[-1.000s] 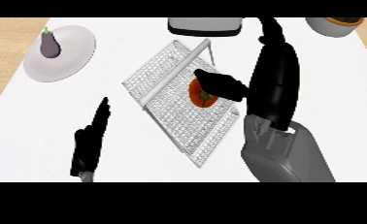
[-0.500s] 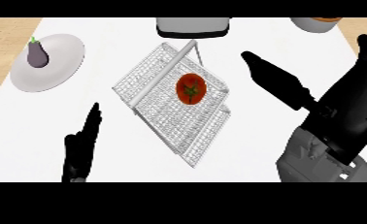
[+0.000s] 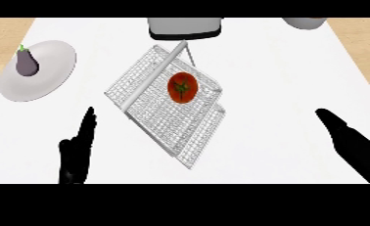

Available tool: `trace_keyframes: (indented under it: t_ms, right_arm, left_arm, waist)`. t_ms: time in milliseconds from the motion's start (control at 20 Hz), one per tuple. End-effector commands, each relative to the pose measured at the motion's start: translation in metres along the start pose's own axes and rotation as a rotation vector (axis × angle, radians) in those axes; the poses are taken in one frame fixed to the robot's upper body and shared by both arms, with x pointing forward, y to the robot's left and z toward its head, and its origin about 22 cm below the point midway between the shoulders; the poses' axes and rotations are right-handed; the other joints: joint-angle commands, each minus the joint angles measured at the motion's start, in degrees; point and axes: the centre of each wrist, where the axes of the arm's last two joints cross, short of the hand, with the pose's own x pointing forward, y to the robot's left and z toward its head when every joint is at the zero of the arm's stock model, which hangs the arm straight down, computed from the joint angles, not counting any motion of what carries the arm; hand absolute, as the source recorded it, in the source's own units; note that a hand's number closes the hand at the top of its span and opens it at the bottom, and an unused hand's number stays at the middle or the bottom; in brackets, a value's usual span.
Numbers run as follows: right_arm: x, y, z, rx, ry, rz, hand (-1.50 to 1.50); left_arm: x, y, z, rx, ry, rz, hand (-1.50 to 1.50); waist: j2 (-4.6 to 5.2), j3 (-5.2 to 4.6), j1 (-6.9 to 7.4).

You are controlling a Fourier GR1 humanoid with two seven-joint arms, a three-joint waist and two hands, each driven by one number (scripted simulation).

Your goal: Pick the tomato from the tray and place it in the tiered basket

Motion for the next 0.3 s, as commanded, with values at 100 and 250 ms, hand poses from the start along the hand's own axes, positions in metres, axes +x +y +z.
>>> trace_keyframes:
  t_ms: [100,250]
  right_arm:
    - [0.000,-0.081,0.018,0.079,0.116,-0.087,-1.50]
    - [-0.003,-0.081,0.022,0.116,0.103,-0.102,-1.50]
  left_arm:
    - [-0.011,0.004,0.005,0.025,0.052,0.010,0.00]
    - [-0.017,0.009,0.014,0.025,0.068,0.013,0.00]
  waist:
    - [-0.48,-0.12,-1.75]
    - [-0.89,0.01,-1.63]
